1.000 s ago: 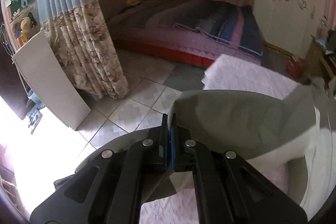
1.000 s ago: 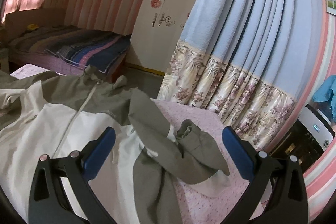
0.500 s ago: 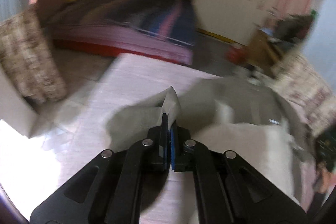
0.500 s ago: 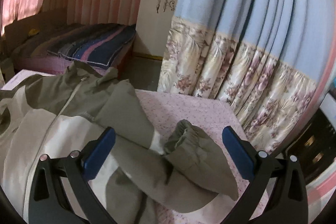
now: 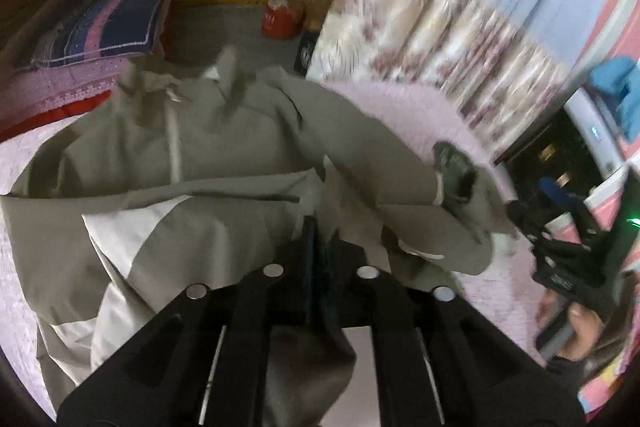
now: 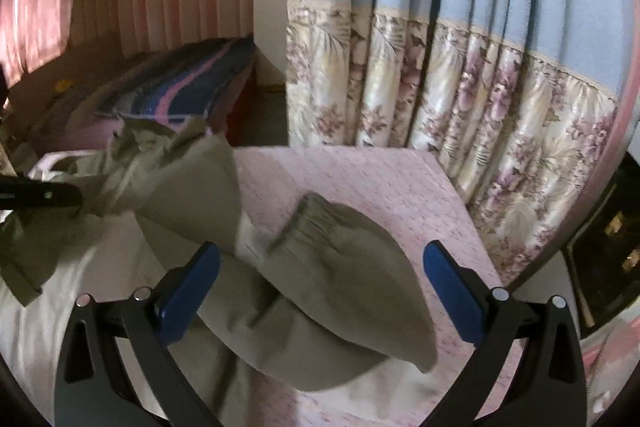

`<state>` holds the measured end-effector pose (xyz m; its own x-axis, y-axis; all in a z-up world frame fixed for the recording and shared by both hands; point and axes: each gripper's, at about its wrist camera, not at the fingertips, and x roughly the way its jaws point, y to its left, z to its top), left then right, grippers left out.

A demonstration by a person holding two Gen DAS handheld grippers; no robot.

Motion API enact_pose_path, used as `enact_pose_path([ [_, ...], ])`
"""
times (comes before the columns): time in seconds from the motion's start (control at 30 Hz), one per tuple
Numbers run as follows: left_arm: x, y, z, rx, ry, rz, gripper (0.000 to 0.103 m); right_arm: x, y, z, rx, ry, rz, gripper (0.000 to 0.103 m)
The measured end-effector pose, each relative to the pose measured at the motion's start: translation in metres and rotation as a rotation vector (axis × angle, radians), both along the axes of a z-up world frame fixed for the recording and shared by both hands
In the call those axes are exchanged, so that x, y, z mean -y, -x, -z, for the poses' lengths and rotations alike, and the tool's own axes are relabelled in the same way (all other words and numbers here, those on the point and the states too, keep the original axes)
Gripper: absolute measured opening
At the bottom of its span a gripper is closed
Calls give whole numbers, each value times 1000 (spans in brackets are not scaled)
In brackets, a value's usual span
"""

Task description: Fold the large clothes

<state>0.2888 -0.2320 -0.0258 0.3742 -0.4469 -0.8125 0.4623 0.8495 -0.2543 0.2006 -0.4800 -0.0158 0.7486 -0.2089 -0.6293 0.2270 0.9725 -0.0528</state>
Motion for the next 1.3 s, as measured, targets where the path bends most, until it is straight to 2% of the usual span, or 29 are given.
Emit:
enact_pose_path([
  [0.07,15,2,4,-7,-76,9,14,2,6,2,-7,23,7,101],
  [0.1,14,4,2,-6,-92,25,23,3,9,2,-8,28,9,101],
  [0.13,15,8,-2,3,-71,62,66,4,11,2,-7,28,9,101],
  [0.17,9,14,-10,27,-54,67,100,5,11,2,-6,27,8,101],
  [0.2,2,23,-23,109,-48,36,97,5,11,2,-6,23,6,101],
  [0.27,-9,36,-44,201,-69,40,100,3,9,2,-7,20,7,101],
  [0.37,-33,47,-66,268,-63,19,100,-8,4,-1,-1,5,-16,101],
  [0.43,-52,45,-68,299,-80,-18,100,-20,3,-2,1,-4,-43,101],
  [0.53,-98,39,-59,365,-175,-117,100,-49,2,-1,1,-30,-125,101],
  [0.6,-130,33,-45,403,-241,-183,100,-69,0,3,-13,-95,-202,101],
  [0.73,-189,17,-1,358,-290,-240,100,-118,-10,22,-92,-220,-390,101],
  [0.8,-209,10,15,321,-286,-275,100,-143,-21,34,-150,-234,-447,91],
  [0.83,-218,7,22,302,-272,-287,100,-152,-28,42,-182,-234,-463,73],
  [0.87,-224,4,27,287,-260,-302,100,-157,-33,47,-205,-246,-477,48],
  [0.93,-232,0,32,269,-239,-314,100,-166,-47,56,-258,-273,-520,26],
  [0.97,-231,1,31,271,-238,-313,100,-169,-50,54,-255,-238,-527,17],
  [1.0,-232,0,30,284,-248,-313,100,-172,-52,46,-240,-158,-530,9],
  [1.03,-228,1,31,293,-257,-314,100,-171,-56,35,-215,-65,-508,6],
  [1.07,-228,-1,28,306,-268,-315,100,-167,-59,25,-195,10,-485,6],
  [1.13,-227,0,24,316,-272,-312,100,-157,-67,-5,-121,295,-391,6],
  [1.17,-227,-2,22,318,-271,-313,100,-150,-71,-17,-98,392,-351,8],
  [1.2,-225,-1,21,320,-269,-312,100,-134,-81,-28,-126,421,-325,14],
  [1.23,-224,-1,20,321,-263,-313,100,-119,-90,-36,-158,403,-309,26],
  [1.27,-224,-2,20,319,-258,-315,100,-104,-94,-44,-146,389,-289,56],
  [1.3,-223,-3,20,314,-250,-315,100,-84,-95,-54,-121,372,-242,71],
])
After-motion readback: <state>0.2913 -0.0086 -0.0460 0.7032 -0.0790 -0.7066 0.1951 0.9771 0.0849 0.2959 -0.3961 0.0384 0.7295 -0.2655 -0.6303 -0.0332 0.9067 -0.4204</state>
